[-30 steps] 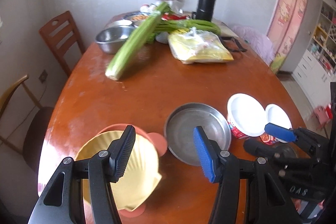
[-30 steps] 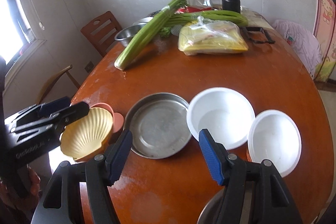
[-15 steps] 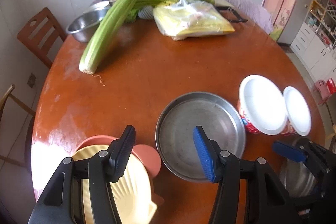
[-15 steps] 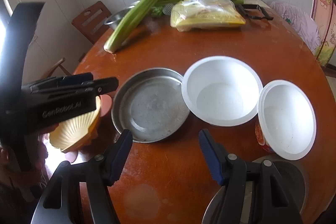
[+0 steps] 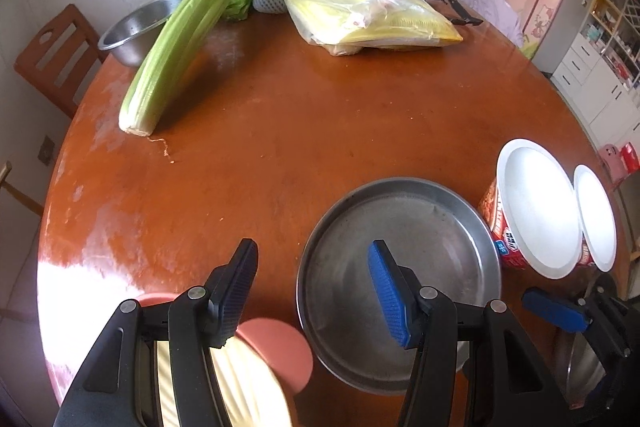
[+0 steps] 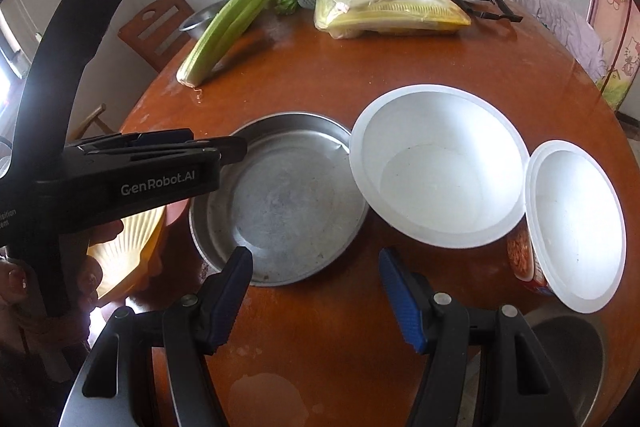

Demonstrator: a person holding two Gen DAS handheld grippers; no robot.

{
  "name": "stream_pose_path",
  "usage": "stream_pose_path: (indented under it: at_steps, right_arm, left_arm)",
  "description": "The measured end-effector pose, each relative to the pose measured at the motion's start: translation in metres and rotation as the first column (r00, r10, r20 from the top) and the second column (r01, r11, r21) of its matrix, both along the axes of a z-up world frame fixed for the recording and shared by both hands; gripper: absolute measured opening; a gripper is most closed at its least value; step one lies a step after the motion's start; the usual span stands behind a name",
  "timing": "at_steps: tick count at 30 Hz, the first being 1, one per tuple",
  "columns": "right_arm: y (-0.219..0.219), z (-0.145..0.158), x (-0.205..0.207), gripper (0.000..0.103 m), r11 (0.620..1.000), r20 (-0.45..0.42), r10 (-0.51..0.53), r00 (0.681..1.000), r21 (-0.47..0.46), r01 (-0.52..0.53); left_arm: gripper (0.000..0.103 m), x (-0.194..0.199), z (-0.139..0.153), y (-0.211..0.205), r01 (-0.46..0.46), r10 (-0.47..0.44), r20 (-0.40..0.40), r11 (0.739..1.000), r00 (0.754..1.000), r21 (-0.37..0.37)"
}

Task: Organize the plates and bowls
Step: 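Grasp the rim of the shallow grey steel pan with the left gripper, then lift the grey steel pan and carry it over the stacked plates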

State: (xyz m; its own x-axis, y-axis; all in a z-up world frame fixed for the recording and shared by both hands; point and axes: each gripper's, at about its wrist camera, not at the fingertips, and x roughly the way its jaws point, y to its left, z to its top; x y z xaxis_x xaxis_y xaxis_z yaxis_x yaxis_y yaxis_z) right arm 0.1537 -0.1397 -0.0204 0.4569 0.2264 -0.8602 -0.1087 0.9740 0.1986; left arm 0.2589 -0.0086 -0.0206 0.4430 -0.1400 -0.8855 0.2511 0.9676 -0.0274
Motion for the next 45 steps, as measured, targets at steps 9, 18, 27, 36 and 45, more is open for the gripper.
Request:
stream_pose_path:
  at_steps: [9,18,27,36,45]
  right_arm:
    - [0.000,-0.007,0.011,0.065,0.999,-0.017,-0.025,1.000,-0.027,0.025]
    - [0.008,-0.013,0.016,0.063,0.999,-0.030,-0.009,1.000,-0.042,0.008]
    - [0.011,-0.019,0.020,0.063,0.999,-0.051,-0.005,0.999,-0.039,0.003]
    - [0.011,-0.020,0.021,0.060,1.000,-0.049,-0.005,0.999,-0.015,0.005]
    - [0.011,-0.007,0.014,0.060,1.000,-0.002,0.001,1.000,0.000,-0.001]
  left_arm:
    - [0.059,0.009,-0.011,-0.002,0.009,-0.009,-0.019,1.000,1.000,-0.004]
    - [0.047,0.009,-0.017,-0.007,0.024,-0.024,-0.020,1.000,1.000,0.002]
    - [0.032,0.009,-0.024,-0.015,0.050,-0.049,-0.028,0.998,0.998,0.024]
    - [0.031,0.010,-0.024,-0.014,0.045,-0.045,-0.029,0.999,0.999,0.006]
    - [0.031,0.000,-0.007,-0.008,0.034,-0.034,0.004,0.999,0.999,-0.008]
